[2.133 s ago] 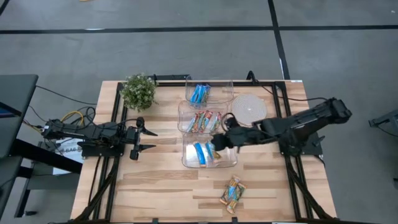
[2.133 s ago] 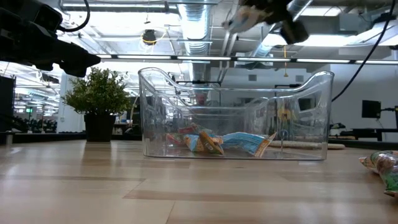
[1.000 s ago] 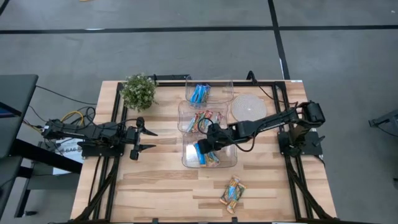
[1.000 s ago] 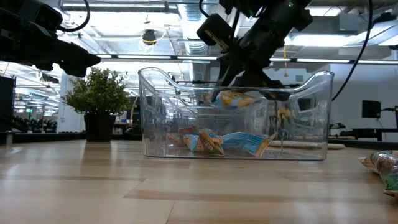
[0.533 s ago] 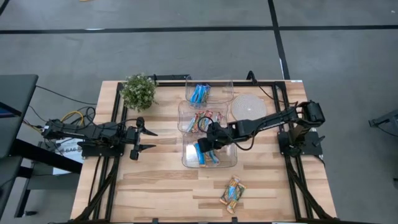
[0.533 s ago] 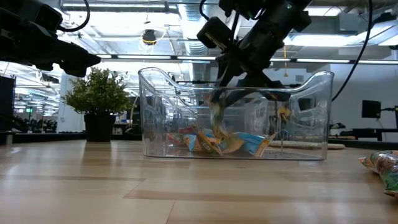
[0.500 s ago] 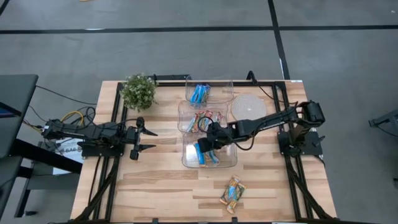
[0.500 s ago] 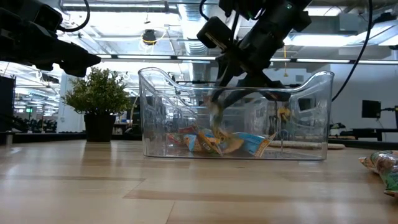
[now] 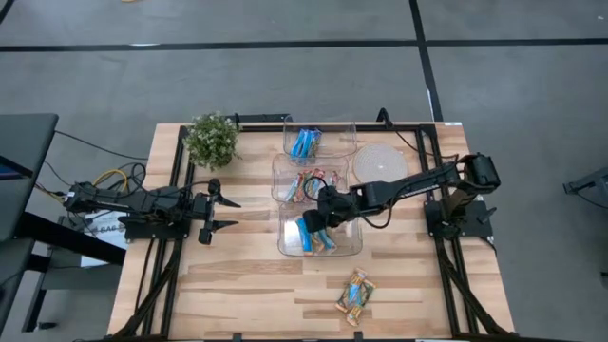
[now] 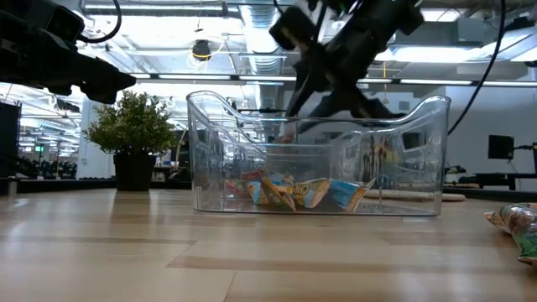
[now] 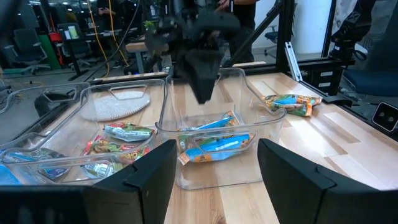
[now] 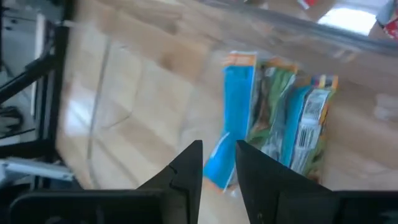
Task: Pick and place Granola Bars by type
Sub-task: Put the yellow granola bar into the bottom transparent bin
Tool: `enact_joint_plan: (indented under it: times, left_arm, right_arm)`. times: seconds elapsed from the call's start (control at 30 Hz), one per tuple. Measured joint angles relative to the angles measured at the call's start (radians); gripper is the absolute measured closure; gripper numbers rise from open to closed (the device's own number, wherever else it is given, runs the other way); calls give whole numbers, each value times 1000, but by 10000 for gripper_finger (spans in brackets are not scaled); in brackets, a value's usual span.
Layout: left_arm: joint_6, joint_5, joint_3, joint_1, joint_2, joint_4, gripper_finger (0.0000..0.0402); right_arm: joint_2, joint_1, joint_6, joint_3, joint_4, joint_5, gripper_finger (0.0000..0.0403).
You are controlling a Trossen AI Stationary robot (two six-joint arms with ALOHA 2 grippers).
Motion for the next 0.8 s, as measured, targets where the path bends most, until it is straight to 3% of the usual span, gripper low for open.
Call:
enact_joint_plan:
  times: [0.33, 0.67, 0.8]
  left_arm:
    - [0, 0, 0, 0, 0, 0, 182]
    - [0, 0, 0, 0, 0, 0, 182]
    - [0, 0, 0, 0, 0, 0, 182]
  right_arm:
    - [-152, 90, -8, 0, 5, 6, 316]
    - [-273, 272, -187, 0, 10, -10, 316]
    - [-271, 315, -58, 0, 9, -48, 316]
